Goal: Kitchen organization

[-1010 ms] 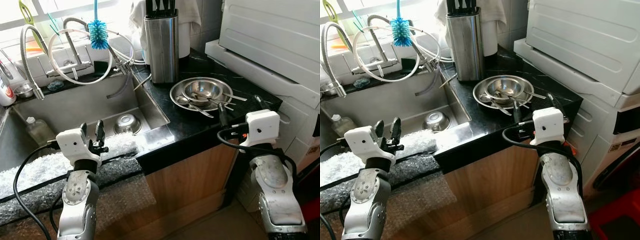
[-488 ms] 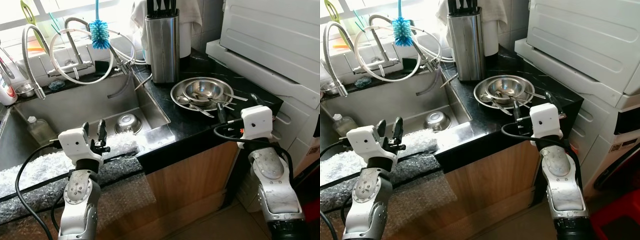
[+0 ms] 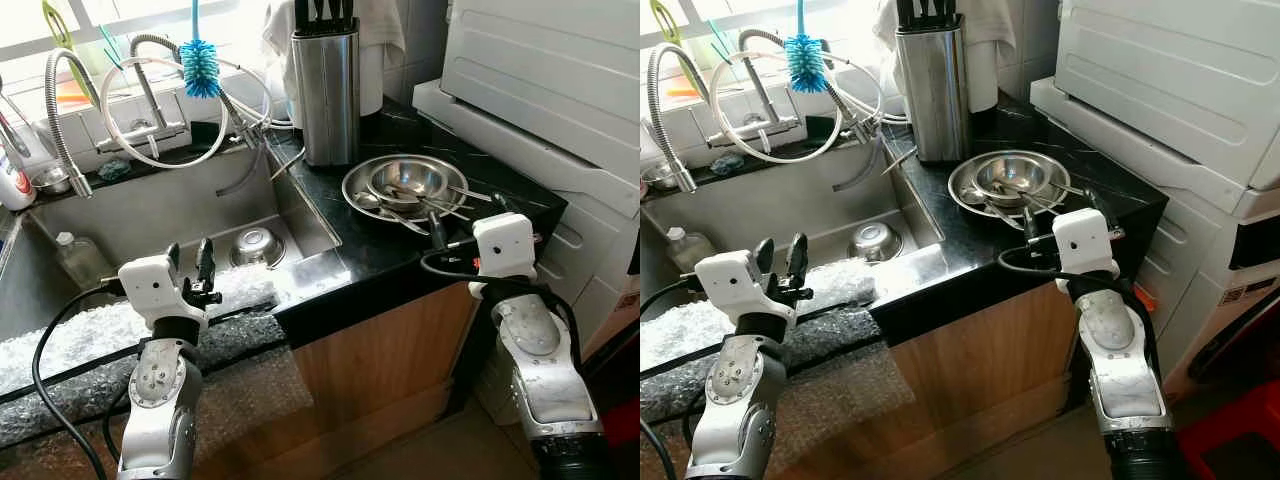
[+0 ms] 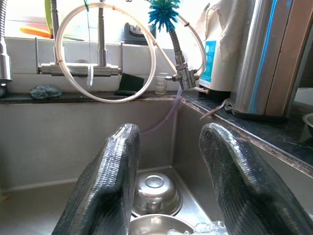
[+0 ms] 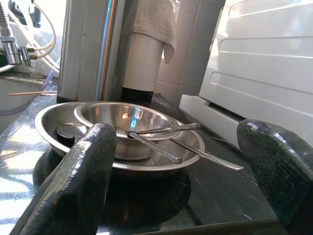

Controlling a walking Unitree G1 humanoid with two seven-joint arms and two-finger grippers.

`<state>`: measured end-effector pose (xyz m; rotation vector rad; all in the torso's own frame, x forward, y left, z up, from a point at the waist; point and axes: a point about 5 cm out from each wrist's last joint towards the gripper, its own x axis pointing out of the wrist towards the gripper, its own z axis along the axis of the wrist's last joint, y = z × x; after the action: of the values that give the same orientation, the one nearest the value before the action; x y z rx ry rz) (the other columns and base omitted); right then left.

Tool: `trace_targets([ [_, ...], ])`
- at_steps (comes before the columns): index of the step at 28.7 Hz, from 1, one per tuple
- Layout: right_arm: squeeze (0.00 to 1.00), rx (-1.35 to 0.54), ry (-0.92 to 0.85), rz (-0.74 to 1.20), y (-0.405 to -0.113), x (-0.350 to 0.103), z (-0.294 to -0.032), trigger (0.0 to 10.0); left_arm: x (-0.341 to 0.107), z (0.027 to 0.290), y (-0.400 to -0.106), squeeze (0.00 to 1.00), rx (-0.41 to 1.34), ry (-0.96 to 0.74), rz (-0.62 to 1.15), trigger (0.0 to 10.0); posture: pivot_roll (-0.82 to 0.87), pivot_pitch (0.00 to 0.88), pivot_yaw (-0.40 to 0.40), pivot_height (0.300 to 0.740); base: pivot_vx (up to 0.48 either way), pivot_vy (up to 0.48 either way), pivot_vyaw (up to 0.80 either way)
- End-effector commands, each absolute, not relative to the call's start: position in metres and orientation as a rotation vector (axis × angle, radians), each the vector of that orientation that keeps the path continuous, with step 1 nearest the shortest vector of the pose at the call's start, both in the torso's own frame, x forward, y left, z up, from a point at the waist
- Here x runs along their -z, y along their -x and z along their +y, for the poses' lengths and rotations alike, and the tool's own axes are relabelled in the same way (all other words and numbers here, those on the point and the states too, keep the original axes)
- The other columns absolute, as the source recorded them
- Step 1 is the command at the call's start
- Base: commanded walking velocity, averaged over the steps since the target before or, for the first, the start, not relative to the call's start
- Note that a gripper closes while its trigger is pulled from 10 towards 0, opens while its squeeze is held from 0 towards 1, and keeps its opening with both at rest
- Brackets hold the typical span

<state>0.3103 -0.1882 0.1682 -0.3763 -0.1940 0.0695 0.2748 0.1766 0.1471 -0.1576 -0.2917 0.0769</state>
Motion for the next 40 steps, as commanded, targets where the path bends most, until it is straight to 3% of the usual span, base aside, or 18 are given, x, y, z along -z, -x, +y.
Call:
trace_targets([
  [1,0.00,-0.082,0.377,-0.183,-0.3124,-0.1667,-0.1845,0.0,-0.1475,0.1769,-0.2773,0.00,-0.073,0.136,-0.279,10.0,-0.17,0.000,0.109,0.740,0.000,0.000,0.00],
  [40,0.00,-0.058,0.374,-0.195,-0.3158,-0.1709,-0.1879,0.0,-0.1489,0.1759,-0.2794,0.00,-0.074,0.124,-0.276,10.0,-0.17,0.000,0.114,0.740,0.000,0.000,0.00],
])
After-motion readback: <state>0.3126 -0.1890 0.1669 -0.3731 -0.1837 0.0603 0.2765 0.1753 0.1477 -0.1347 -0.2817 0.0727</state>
